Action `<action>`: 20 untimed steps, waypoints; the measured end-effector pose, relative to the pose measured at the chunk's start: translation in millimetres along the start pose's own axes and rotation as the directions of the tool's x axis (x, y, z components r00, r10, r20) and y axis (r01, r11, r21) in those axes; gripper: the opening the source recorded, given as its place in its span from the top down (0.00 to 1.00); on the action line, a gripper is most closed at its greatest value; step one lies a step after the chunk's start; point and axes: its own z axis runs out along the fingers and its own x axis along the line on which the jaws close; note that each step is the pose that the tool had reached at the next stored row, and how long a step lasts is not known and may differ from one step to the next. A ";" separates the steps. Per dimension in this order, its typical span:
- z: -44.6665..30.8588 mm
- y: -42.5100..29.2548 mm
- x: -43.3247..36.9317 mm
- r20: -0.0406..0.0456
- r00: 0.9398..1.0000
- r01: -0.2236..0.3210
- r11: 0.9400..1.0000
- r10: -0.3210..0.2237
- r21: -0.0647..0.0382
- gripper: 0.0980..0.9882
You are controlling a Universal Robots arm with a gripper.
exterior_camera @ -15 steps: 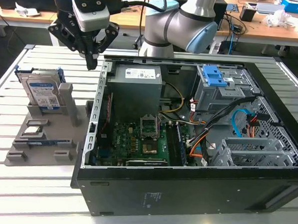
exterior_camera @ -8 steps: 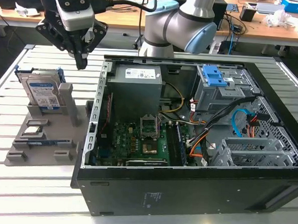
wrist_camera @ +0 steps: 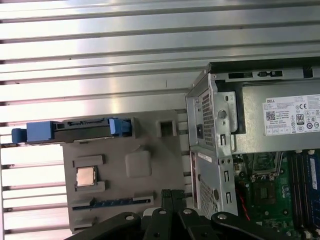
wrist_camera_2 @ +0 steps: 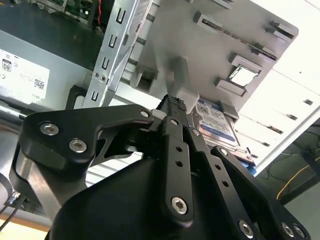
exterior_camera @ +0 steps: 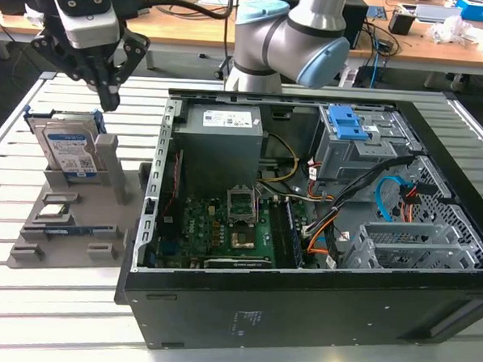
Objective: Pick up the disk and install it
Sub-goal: 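Reach for the disk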
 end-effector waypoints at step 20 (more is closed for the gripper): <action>-1.6 -4.7 63.0 0.000 1.000 0.000 1.000 0.000 0.000 0.99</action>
